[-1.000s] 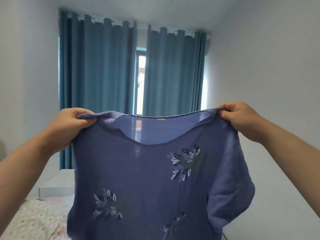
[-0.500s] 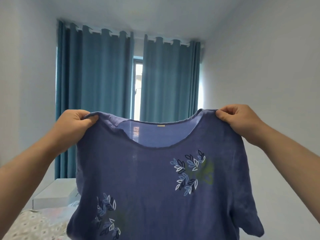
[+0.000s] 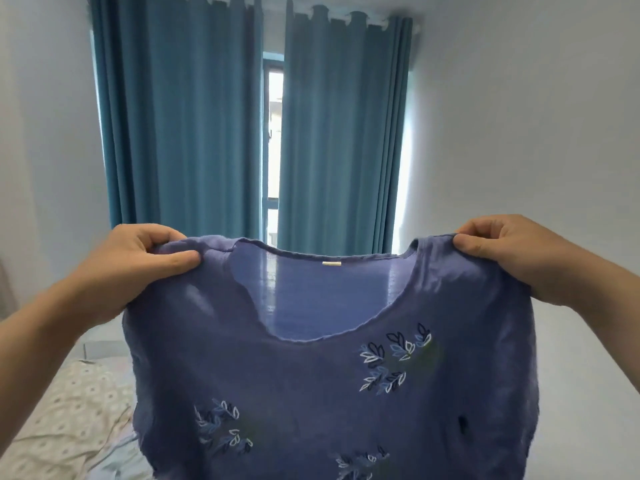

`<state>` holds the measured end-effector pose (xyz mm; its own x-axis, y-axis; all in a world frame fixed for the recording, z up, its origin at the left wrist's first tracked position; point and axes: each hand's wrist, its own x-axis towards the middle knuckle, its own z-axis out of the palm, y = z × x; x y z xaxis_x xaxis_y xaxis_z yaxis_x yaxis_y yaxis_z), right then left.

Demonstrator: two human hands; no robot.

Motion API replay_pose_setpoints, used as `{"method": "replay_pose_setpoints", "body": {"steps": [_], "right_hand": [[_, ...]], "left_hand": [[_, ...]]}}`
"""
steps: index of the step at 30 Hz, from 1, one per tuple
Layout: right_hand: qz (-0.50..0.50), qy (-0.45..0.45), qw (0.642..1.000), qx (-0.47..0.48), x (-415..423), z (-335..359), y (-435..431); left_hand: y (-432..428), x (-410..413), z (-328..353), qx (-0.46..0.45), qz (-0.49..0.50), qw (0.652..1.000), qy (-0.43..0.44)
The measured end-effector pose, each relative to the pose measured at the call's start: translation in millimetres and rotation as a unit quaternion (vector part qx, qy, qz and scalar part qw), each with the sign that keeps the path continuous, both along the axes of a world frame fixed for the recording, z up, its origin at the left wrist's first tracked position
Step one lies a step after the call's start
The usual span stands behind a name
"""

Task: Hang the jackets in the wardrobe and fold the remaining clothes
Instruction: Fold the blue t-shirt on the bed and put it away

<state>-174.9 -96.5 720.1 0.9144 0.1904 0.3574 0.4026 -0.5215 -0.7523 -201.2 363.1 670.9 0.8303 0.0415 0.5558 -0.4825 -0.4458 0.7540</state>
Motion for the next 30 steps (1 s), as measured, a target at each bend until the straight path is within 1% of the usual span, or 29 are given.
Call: {"method": "replay_pose_setpoints", "body": {"steps": [2, 6, 9, 11, 13, 14, 15, 17, 19, 21, 23, 25, 27, 30], "right_hand": [[0.001, 0.036, 0.999, 0.003, -5.8, -32.6, -4.4], [-0.006, 0.128, 0.991, -0.027, -13.4, -101.4, -11.7], [0.000, 0.185, 0.981, -0.063, -16.5, -142.0, -15.5], [0.018, 0.223, 0.968, -0.112, -19.2, -160.4, -21.2], [0.055, 0.269, 0.941, -0.201, -22.5, -171.3, -29.2], [0.072, 0.293, 0.923, -0.238, -22.8, -174.7, -33.1], [0.086, 0.317, 0.910, -0.254, -22.0, -178.2, -36.3], [0.104, 0.356, 0.896, -0.246, -16.3, -184.8, -40.5], [0.119, 0.384, 0.888, -0.225, -6.2, -193.3, -43.1], [0.136, 0.414, 0.878, -0.201, 7.7, -206.1, -43.2], [0.127, 0.433, 0.875, -0.178, 26.3, -229.1, -40.0], [0.091, 0.431, 0.882, -0.165, 48.3, -262.5, -33.8], [0.063, 0.418, 0.889, -0.175, 70.9, -301.9, -25.2], [0.046, 0.397, 0.894, -0.204, 104.6, -370.3, -14.9]], "left_hand": [[1.0, -1.6, -34.5, 0.010, -0.001, 0.998, 0.055], [-3.0, -9.1, -110.1, -0.019, -0.016, 0.987, 0.160], [-12.1, -17.0, -152.6, -0.047, -0.031, 0.965, 0.255], [-12.1, -20.5, -173.7, -0.026, -0.036, 0.951, 0.305], [-6.2, -25.4, -189.6, 0.004, -0.062, 0.926, 0.372], [-1.9, -26.7, -195.7, 0.004, -0.086, 0.909, 0.409], [3.0, -27.4, -201.4, -0.001, -0.108, 0.893, 0.437], [12.2, -24.7, -211.9, -0.016, -0.148, 0.866, 0.477], [14.8, -17.7, -221.9, -0.050, -0.185, 0.840, 0.508], [9.2, -6.9, -233.2, -0.063, -0.181, 0.831, 0.522], [-3.3, 7.5, -249.0, -0.046, -0.148, 0.839, 0.521], [-16.8, 24.8, -272.4, -0.030, -0.095, 0.850, 0.517], [-25.1, 43.8, -306.9, -0.003, -0.048, 0.854, 0.517], [-37.4, 70.3, -368.7, 0.046, -0.002, 0.851, 0.523]]}}
